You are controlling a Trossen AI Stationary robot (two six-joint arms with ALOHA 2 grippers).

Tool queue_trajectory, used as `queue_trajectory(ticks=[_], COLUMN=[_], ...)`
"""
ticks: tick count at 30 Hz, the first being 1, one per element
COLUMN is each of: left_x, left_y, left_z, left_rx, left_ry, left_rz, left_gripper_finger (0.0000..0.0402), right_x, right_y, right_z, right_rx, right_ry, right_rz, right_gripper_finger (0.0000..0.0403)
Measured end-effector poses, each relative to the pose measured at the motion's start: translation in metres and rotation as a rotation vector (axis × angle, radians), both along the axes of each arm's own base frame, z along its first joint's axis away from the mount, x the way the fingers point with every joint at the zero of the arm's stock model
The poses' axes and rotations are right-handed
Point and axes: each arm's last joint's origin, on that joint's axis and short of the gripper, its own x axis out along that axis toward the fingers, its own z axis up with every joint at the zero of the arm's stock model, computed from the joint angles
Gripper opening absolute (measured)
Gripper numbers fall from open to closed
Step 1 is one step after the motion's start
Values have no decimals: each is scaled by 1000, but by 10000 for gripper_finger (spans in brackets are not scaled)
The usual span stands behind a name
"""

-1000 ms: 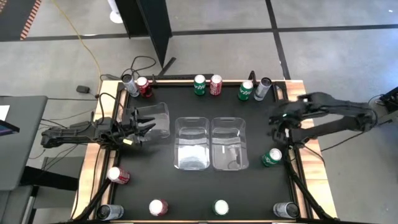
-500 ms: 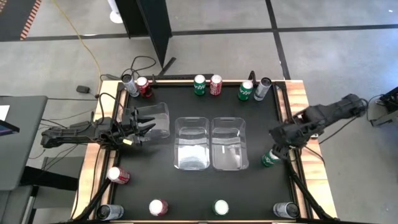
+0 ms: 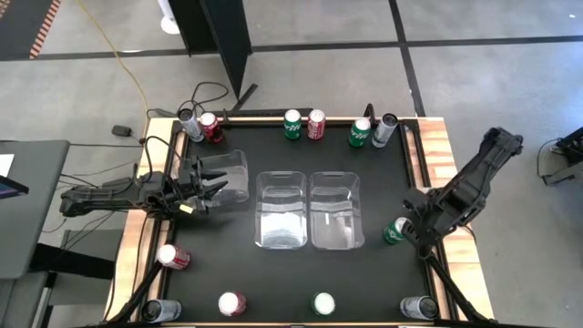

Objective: Sort soda cans
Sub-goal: Put the middle right green soda can into the right transparent bin

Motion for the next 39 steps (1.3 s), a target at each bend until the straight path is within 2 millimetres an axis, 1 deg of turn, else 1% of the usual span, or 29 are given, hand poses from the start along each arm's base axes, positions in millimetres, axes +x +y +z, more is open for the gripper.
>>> queue_trajectory(ticks=[11,17,34,39], left_x=[0,0,0,0], left_y=[0,0,0,0], left_z=[-2,-2,-2,-2], left_rx=[6,7,7,7], left_ry=[23,23,23,23], left_rz=[1,1,1,1], left_gripper_finger=[132,132,132,132], right_x=[7,9,29,31], right_y=[3,4,18,21], right_z=[-23,-28,-46,-62], right_rx=[5,3,-90,-88], right_ry=[-34,-32,57,68], right_rz=[-41,-46,-18,0], right_gripper_finger=[353,353,353,353])
